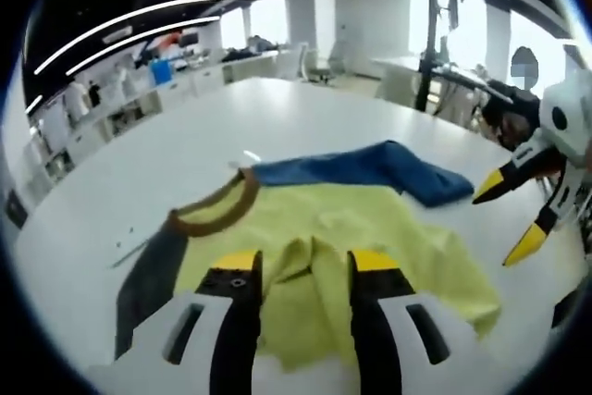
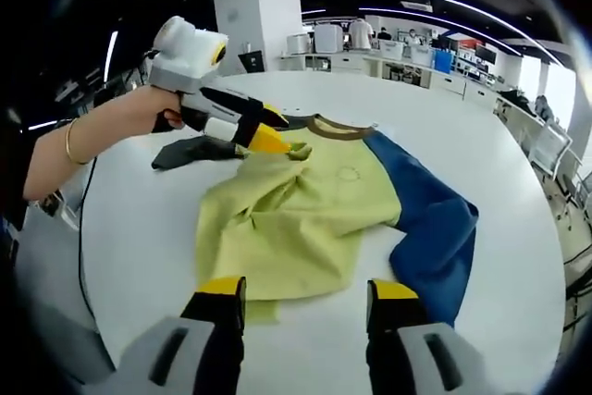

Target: Fold the garment on the visible template until the final outline fits inside the template.

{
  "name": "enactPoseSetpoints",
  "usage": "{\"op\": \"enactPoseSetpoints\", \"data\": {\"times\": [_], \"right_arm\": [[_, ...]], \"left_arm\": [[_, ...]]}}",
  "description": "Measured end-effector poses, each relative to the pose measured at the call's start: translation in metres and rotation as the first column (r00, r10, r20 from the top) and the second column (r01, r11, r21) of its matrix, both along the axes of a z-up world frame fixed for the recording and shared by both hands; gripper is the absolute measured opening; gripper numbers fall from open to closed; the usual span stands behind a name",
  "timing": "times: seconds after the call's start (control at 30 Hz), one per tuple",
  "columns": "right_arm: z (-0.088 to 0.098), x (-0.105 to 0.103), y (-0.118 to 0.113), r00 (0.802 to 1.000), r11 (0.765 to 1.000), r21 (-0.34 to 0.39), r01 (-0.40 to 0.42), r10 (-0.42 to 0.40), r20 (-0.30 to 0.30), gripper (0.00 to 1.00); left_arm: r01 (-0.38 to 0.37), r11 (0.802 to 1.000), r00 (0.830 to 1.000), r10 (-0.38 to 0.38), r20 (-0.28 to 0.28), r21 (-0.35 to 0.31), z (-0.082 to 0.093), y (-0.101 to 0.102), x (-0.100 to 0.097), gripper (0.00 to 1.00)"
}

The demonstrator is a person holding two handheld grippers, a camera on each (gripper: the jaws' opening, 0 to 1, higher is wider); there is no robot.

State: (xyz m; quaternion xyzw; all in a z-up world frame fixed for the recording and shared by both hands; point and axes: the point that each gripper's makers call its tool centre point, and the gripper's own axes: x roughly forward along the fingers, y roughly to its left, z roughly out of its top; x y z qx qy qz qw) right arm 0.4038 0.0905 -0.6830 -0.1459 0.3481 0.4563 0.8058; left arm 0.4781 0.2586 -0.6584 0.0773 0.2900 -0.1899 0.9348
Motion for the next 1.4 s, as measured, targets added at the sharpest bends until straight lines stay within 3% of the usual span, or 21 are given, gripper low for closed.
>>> {"op": "enactPoseSetpoints", "data": {"times": [0.13,0.3,0.53,0.87,1.07,1.4], "right_arm": [[0.0,-0.002,-0.003,1.0,1.0,0.002,0.003,-0.003,0.001,0.5],[0.001,-0.001,-0.005,1.0,1.0,0.002,0.01,-0.01,0.001,0.5],[-0.002,-0.002,-0.009,1.0,1.0,-0.004,0.005,-0.005,0.004,0.5],[-0.02,-0.006,-0.011,0.999,0.999,-0.002,-0.042,0.042,-0.017,0.4],[-0.033,-0.011,-0.012,0.997,0.997,-0.026,-0.075,0.075,-0.031,0.34],[-0.039,-0.025,0.006,0.99,0.992,0.004,-0.126,0.126,-0.058,0.19]], "left_arm": [[-0.016,0.999,1.0,0.016,0.008,0.028,0.008,0.014,-0.024,0.31],[-0.031,0.998,0.999,0.032,-0.01,0.062,0.0,0.025,-0.043,0.29],[-0.088,0.996,0.995,0.088,-0.042,0.014,-0.016,0.03,-0.059,0.26],[-0.125,0.992,0.989,0.126,-0.075,0.023,-0.035,0.039,-0.057,0.19],[-0.139,0.99,0.985,0.138,-0.105,-0.005,-0.047,0.041,-0.054,0.16],[-0.146,0.989,0.983,0.142,-0.115,-0.025,-0.056,0.036,-0.05,0.11]]}}
